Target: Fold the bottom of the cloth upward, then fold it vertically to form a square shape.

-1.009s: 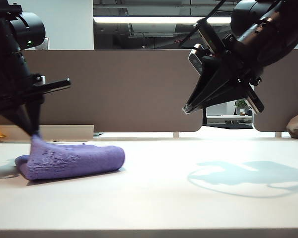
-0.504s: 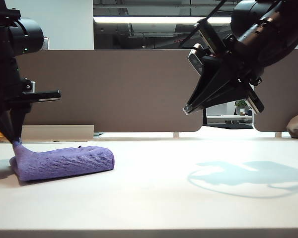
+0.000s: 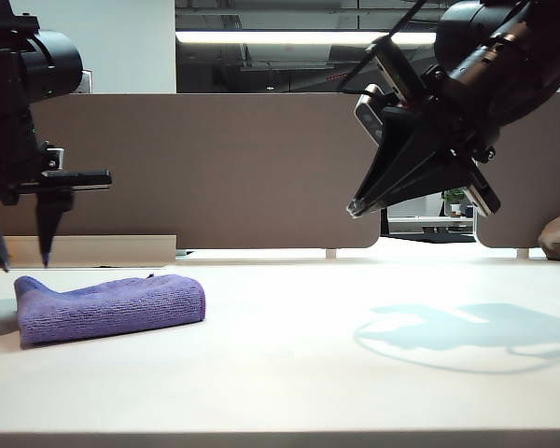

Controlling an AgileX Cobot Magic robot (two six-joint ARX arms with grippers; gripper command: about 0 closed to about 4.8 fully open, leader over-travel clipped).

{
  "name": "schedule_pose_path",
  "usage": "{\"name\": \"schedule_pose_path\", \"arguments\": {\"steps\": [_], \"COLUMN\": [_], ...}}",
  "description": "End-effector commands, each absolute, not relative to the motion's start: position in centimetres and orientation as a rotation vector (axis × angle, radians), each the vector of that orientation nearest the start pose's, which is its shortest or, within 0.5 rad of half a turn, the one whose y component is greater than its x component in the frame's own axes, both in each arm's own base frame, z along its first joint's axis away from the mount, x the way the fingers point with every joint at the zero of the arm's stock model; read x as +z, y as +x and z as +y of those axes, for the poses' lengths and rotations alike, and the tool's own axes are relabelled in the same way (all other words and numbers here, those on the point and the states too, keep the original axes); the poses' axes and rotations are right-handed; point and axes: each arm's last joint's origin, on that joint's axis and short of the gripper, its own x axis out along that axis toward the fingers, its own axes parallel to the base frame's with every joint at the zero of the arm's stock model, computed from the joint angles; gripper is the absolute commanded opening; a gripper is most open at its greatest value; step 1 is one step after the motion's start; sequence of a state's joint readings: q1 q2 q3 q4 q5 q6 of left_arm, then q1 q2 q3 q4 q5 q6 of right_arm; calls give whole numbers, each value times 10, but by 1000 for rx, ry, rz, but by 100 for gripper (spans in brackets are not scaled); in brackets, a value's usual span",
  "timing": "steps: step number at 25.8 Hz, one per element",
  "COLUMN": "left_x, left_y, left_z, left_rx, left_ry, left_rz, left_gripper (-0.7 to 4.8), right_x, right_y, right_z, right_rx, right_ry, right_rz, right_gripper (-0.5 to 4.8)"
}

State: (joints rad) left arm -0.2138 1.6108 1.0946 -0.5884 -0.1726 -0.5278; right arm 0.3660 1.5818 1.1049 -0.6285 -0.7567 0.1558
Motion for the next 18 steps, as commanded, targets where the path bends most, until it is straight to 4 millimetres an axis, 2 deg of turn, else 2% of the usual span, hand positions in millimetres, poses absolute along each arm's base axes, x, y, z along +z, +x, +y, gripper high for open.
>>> {"name": "schedule_pose_path", "arguments": {"steps": [1, 2, 3, 4, 5, 10, 18], "left_x": [216, 218, 220, 221, 221, 211, 179], "left_y": [313, 316, 320, 321, 322, 321, 321], "left_z": [-63, -67, -70, -71, -72, -71, -75], "left_rx": [209, 93, 3, -14, -18, -2, -88], "left_ry": [-289, -313, -356, -375, -386, -373, -378], "left_rz": [1030, 1017, 1000, 990, 986, 1050, 1260], "left_gripper": [237, 214, 146, 109, 99, 78, 78], "right_x": [231, 231, 231, 230, 230, 230, 230], "right_y": [280, 280, 280, 280, 279, 278, 278], "right_z": [129, 129, 129, 128, 128, 128, 128], "right_rx": [922, 921, 921, 920, 918, 916, 914], "right_ry": [347, 347, 347, 348, 348, 349, 350], "right_rz": [1212, 1214, 1215, 1219, 1223, 1236, 1240], "right_gripper": [0, 0, 0, 0, 0, 0, 0]}}
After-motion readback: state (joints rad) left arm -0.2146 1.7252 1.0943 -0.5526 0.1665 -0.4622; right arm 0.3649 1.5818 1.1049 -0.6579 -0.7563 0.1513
